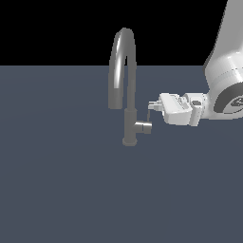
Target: Turn on the faucet by rotating a designated handle.
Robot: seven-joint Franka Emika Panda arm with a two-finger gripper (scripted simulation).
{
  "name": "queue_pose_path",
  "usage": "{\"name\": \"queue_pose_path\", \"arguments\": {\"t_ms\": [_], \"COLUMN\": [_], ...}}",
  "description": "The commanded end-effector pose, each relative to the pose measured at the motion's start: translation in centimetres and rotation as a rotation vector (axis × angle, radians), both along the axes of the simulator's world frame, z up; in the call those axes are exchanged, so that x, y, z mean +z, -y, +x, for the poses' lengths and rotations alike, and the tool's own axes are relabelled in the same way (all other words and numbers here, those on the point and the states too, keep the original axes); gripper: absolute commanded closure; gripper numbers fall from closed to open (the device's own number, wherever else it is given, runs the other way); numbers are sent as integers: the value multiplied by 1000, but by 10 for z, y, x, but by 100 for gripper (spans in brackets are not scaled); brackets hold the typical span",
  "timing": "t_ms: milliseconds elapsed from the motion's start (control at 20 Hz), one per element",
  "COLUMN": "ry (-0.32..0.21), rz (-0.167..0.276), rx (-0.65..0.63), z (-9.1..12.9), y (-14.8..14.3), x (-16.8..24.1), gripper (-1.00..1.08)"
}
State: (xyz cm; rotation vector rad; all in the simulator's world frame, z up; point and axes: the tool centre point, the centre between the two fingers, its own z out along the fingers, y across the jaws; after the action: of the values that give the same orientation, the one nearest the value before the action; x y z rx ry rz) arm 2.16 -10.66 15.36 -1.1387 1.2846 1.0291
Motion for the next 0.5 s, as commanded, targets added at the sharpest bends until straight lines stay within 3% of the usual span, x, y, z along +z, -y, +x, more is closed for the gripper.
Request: {"name": "queue_pose_path", "arguments": {"t_ms": [0,450], "ry": [-19,-36], "rz": [27,50], "rx": [-25,-46], "z": [0,0], "y": [-2,-5], "x": [-9,-17], "gripper": [108,108]}}
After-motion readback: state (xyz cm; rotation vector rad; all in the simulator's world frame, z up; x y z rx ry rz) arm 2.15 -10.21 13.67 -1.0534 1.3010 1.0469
